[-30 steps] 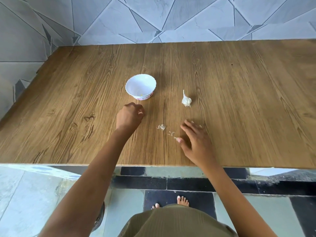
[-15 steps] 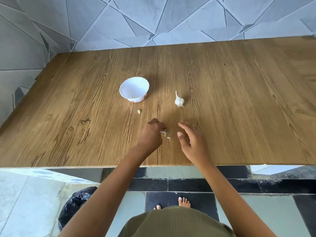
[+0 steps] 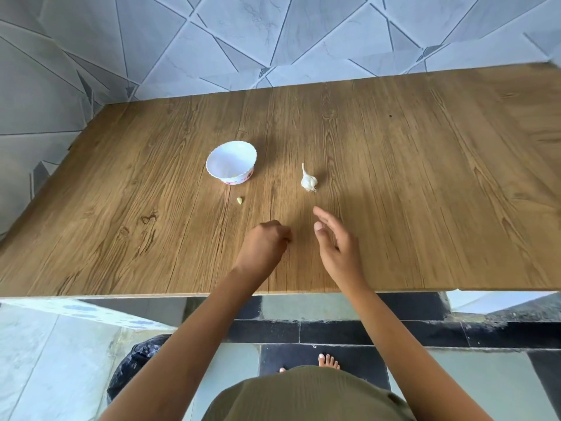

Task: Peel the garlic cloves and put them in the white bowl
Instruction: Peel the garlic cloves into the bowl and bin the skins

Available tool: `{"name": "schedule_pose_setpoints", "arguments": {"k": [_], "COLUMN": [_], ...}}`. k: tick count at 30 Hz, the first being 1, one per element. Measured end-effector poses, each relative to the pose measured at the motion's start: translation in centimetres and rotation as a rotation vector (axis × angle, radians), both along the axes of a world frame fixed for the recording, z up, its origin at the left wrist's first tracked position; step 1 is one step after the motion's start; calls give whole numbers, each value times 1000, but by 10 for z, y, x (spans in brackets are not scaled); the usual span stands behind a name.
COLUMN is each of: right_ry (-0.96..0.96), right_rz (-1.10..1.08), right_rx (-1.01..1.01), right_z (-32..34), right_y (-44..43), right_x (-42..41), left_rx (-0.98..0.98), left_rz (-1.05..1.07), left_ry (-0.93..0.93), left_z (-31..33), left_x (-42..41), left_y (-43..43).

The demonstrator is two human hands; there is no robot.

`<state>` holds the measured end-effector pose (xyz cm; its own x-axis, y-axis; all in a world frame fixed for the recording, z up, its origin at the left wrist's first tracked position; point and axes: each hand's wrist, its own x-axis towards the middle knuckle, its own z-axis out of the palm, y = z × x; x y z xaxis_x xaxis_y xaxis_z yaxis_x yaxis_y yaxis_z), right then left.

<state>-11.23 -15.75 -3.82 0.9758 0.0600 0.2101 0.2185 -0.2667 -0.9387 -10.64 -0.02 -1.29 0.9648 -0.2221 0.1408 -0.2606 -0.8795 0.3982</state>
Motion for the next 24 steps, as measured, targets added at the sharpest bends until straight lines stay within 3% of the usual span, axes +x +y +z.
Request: {"name": "schedule_pose_setpoints", "arguments": {"k": [3, 8, 11, 13, 16, 24], "right_ry": [158, 775, 986, 1028, 1049, 1040], "right_rz": [29, 19, 14, -23, -113, -93], "right_rx": [220, 982, 1275, 1378, 1423, 1412], "right_z": [12, 31, 42, 45, 44, 57], "right_y": [8, 16, 19, 22, 26, 27], "right_x": [0, 12, 19, 21, 22, 15], "left_rx": [-76, -518, -351, -188, -110, -198], "left_rz": [74, 153, -14, -140, -178, -117], "left_ry": [107, 323, 264, 202, 177, -30], "left_z": [9, 41, 57, 59, 54, 49], "left_x": [11, 24, 22, 17, 15, 12], "left_y": [1, 6, -8, -19, -23, -26]}}
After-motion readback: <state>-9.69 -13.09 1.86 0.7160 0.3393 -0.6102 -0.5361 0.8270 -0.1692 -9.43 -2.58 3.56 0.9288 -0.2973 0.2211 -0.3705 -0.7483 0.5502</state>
